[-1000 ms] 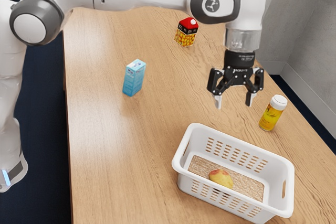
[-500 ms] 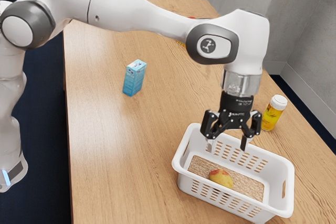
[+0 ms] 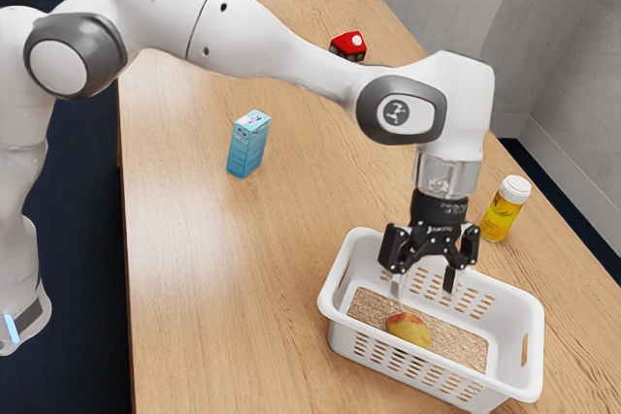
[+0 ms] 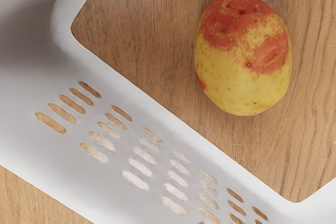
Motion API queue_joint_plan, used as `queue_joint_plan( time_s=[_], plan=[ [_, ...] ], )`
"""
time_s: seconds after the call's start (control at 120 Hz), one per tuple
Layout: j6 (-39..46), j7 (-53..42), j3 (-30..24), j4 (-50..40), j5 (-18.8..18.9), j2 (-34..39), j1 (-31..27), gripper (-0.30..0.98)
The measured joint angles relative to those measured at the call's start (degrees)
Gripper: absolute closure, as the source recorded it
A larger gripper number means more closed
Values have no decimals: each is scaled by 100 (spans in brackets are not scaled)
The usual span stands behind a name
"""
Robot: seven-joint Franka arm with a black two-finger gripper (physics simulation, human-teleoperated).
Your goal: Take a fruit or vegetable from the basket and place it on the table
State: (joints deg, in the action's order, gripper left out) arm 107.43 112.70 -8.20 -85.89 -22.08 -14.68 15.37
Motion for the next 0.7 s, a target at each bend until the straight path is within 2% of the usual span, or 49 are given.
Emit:
queue_joint_plan(
  time_s=[0.35,0.533,0.7],
  plan=[
    [76,-415,14,27,21,-100,-315,0],
    [72,-1064,85,53,556,-3,-315,0],
    [74,-1647,90,52,775,25,-310,0]
  ],
)
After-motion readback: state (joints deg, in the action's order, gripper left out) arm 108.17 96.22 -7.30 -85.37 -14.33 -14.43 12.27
